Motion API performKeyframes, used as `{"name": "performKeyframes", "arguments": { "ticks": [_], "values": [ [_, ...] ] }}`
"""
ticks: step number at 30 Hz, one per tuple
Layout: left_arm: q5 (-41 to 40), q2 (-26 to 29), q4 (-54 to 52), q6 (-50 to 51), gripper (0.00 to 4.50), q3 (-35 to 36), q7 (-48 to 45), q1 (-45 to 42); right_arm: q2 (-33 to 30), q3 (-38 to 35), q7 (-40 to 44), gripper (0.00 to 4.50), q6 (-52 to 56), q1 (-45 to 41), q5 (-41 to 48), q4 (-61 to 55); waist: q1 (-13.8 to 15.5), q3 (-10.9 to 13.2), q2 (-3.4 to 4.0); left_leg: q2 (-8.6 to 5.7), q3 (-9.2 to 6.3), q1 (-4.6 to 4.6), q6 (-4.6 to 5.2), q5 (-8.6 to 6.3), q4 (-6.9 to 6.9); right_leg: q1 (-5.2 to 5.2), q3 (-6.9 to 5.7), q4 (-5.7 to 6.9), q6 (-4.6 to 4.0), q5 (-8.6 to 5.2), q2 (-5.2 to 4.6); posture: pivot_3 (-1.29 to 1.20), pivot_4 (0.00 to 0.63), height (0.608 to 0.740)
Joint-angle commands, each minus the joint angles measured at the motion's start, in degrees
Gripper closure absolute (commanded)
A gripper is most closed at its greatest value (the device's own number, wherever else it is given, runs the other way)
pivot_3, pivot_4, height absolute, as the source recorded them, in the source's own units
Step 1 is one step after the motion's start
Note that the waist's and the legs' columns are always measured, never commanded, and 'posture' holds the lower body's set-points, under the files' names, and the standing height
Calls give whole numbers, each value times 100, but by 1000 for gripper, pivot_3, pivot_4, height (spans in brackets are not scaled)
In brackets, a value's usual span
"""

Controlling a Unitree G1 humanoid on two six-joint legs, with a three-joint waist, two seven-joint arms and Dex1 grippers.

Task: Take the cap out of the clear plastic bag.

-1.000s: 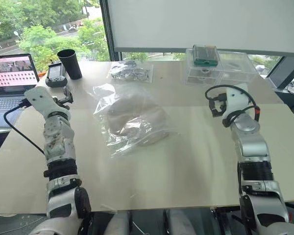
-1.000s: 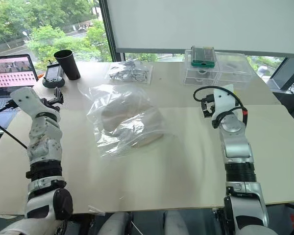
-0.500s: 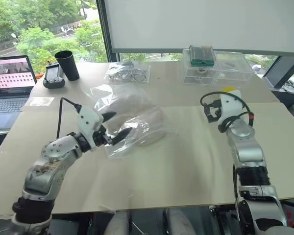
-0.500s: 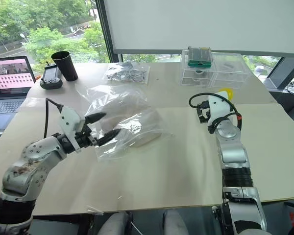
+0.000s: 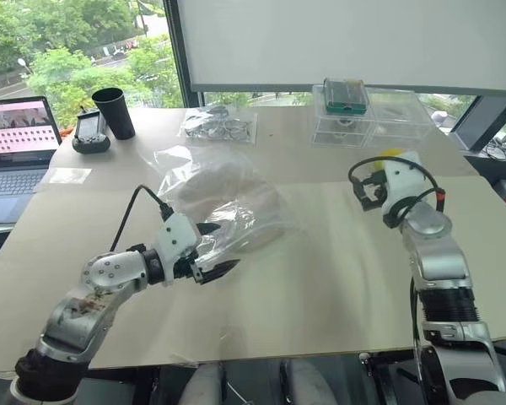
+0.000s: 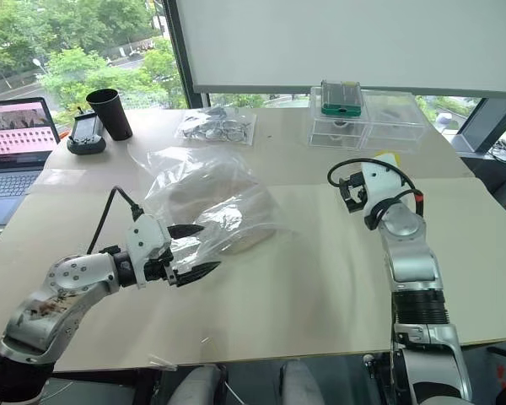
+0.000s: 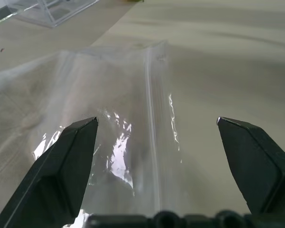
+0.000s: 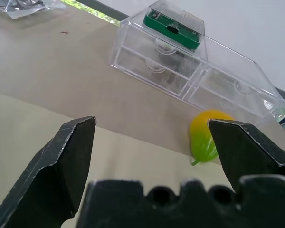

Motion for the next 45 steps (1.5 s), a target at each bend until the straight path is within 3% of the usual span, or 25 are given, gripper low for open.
{"name": "performKeyframes", "arguments": {
  "ticks": [1,12,17,19,22,26,32,38,45],
  "values": [
    [659,11,229,-348,208,-113,287,-239,-173,-135,230,0,6,-4,113,-445,1,0,0,1,2,0,0,0,0,-2,1,0,0,0,1,0,150,740],
    [1281,-263,575,-485,208,-251,507,-497,-300,-196,431,0,189,83,195,-700,12,1,0,4,19,-2,4,-3,-1,-5,13,-5,4,-1,2,0,150,740],
    [1266,-385,560,-484,1521,-233,466,-496,-371,-137,833,0,379,210,405,-825,5,1,0,6,22,-2,3,-4,-2,-8,16,-5,5,-2,2,0,150,740],
    [1195,-451,528,-469,1521,-170,487,-495,-516,-144,1417,0,631,289,790,-1047,9,1,-1,7,25,-1,4,-4,-2,-7,19,-5,6,-2,2,0,150,740],
    [590,-621,320,-307,1521,174,328,-491,-1228,-58,3009,0,1147,640,1701,-1726,28,8,7,6,26,-4,5,-4,-2,-8,20,-7,8,-3,1,0,150,740],
    [-246,-555,-10,133,1521,466,-128,-362,-1819,238,4236,0,1429,758,2310,-2159,25,10,8,11,26,-5,7,-10,-1,-3,19,-14,39,-22,2,0,150,740],
    [-1399,-129,-461,1102,1521,642,-714,-238,-1938,1209,4618,0,893,413,1653,-1911,-5,11,6,25,46,6,5,-11,-2,-4,31,-15,40,-23,13,0,150,740],
    [-404,170,-366,735,1521,19,-431,-324,-1798,1414,4695,0,603,259,1469,-1729,65,11,6,20,45,-4,4,-12,-2,-4,31,-37,43,-20,11,0,150,740],
    [655,-279,-125,4,1521,-632,167,-329,-1713,1446,4752,0,496,204,1396,-1641,161,11,6,20,48,-13,0,-20,-2,-4,35,-62,42,-9,8,0,150,740]
  ]
}}
